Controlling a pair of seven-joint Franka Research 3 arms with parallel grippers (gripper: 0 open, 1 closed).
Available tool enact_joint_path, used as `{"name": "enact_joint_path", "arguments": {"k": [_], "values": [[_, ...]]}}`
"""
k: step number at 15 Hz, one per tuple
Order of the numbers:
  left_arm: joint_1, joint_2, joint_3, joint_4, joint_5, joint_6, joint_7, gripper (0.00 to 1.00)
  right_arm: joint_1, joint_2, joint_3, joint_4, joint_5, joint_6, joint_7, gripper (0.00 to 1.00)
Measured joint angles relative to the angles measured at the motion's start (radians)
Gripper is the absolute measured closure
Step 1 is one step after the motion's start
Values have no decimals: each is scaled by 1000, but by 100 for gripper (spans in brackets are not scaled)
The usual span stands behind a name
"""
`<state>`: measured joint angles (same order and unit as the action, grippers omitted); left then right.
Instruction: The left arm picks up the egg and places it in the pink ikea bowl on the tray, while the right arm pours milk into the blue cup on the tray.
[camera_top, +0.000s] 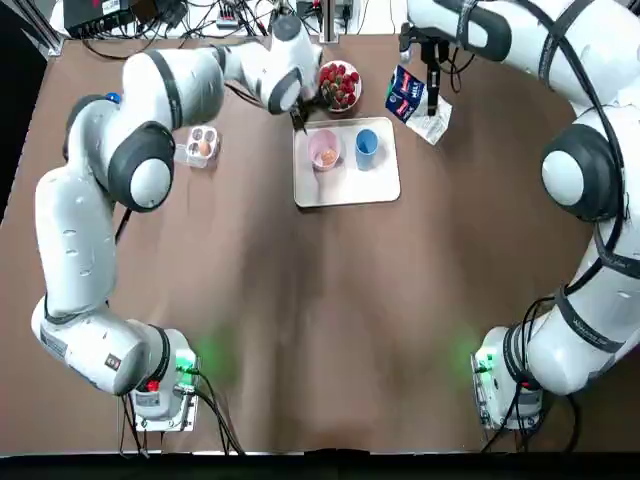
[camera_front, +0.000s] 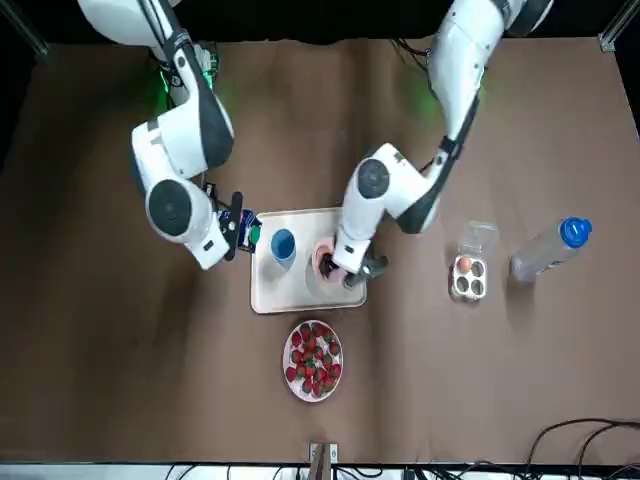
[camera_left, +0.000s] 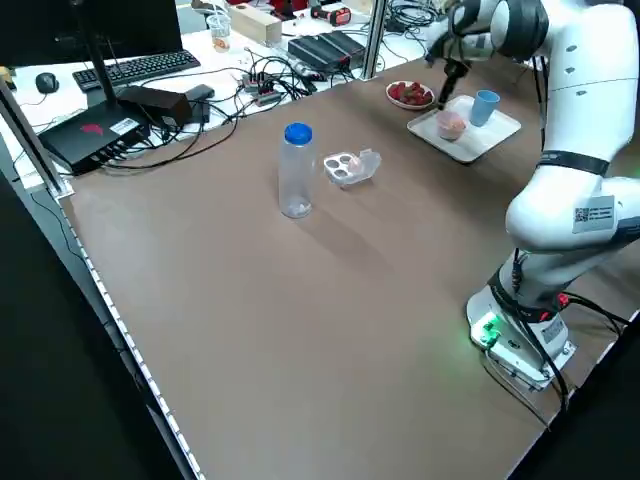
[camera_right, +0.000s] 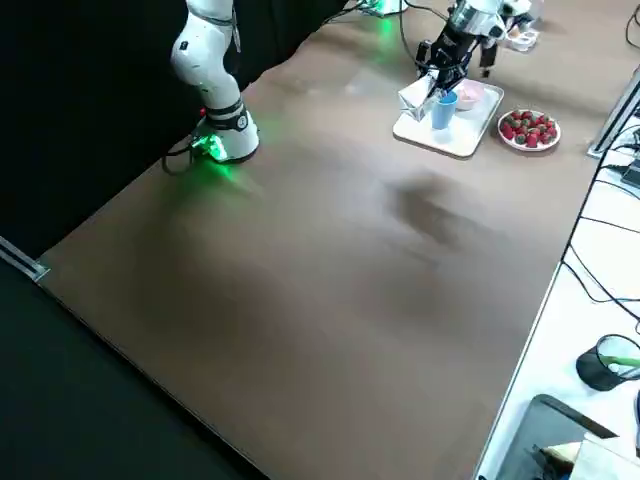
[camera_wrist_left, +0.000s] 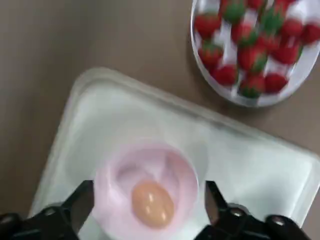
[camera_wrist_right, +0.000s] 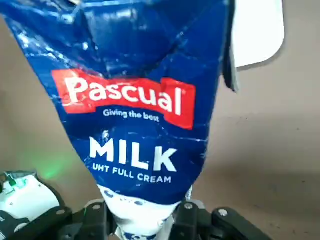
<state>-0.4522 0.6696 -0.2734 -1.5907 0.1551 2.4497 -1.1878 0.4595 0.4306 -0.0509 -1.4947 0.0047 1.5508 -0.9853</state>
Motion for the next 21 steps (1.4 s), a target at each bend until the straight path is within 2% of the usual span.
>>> {"name": "enact_joint_path", "arguments": {"k": [1,2,7,11,12,17,21], "values": [[24,-20,7,3,20,-10,22,0,13,0,0,0,-16,0,6,57],[58,-47,8,7,34,-48,65,0,24,0,0,0,-26,0,11,58],[204,-229,6,13,43,-385,451,0,45,10,0,-2,-54,0,34,58],[295,-351,5,12,43,-584,741,0,70,27,0,-2,-96,3,41,59],[337,-400,2,12,39,-667,860,0,77,30,0,-2,-104,3,45,59],[438,-523,-2,12,-57,-823,1105,0,80,36,-1,-2,-133,3,45,59],[478,-575,-2,12,-79,-853,1160,0,86,54,-1,-3,-145,3,45,60]]}}
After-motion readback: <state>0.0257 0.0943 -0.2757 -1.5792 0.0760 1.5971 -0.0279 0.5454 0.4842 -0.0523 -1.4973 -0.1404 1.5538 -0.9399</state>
